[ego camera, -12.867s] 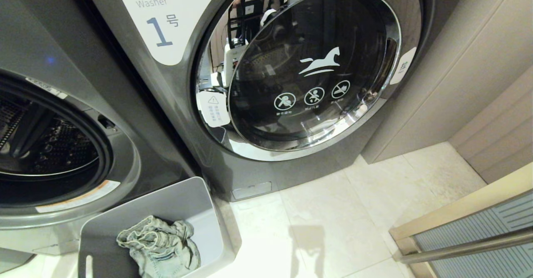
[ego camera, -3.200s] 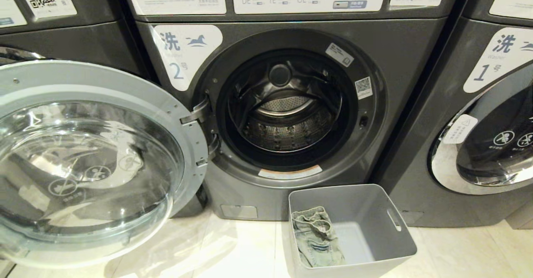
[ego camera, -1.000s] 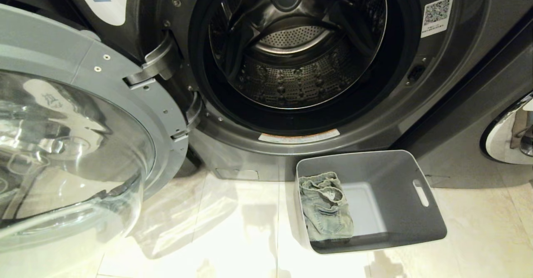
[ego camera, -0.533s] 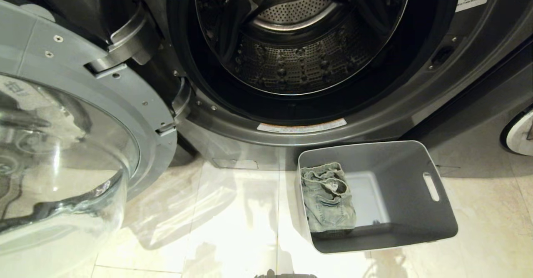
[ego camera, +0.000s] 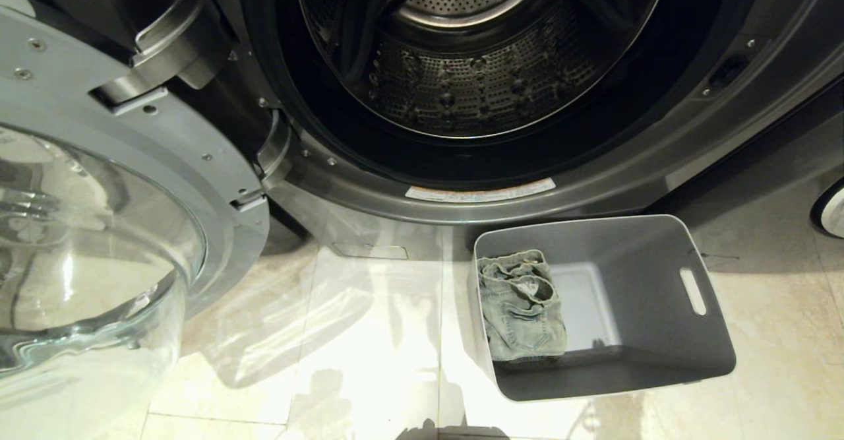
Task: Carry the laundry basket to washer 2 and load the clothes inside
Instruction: Place the clothes into the washing machine
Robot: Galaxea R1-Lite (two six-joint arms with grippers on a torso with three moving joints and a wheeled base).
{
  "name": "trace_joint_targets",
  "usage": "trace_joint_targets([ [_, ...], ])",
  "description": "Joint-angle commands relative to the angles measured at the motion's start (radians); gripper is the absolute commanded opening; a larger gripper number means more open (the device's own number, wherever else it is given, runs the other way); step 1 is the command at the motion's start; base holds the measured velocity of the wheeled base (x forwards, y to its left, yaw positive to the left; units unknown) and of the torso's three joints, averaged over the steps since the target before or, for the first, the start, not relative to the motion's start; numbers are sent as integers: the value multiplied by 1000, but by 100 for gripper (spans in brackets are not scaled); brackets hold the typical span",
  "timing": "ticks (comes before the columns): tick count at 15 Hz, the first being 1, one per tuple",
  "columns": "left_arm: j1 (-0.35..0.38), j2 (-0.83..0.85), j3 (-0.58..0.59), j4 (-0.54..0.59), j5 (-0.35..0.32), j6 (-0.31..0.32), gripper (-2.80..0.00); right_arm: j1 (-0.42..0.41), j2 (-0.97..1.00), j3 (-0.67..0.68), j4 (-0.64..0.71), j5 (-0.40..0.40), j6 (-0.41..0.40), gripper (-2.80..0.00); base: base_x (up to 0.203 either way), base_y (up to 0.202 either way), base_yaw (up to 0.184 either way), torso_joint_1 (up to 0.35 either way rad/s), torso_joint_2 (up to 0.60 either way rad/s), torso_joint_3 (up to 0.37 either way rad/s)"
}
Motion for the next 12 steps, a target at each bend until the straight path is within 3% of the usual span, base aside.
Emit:
trace_joint_targets([
  [1,0,0,0,0,-2,4,-280,1,105,-203,110,4,0,-280,0,0,0,0,0,0],
  [4,0,0,0,-2,-1,0,-280,0,395,-427,197,6,3,-280,0,0,0,0,0,0],
  [6,0,-1,0,-2,-1,-1,-280,1,548,-507,224,19,7,-280,0,0,0,0,0,0],
  [12,0,-2,0,0,8,-33,-280,2,815,-532,244,169,42,-280,0,0,0,0,0,0],
])
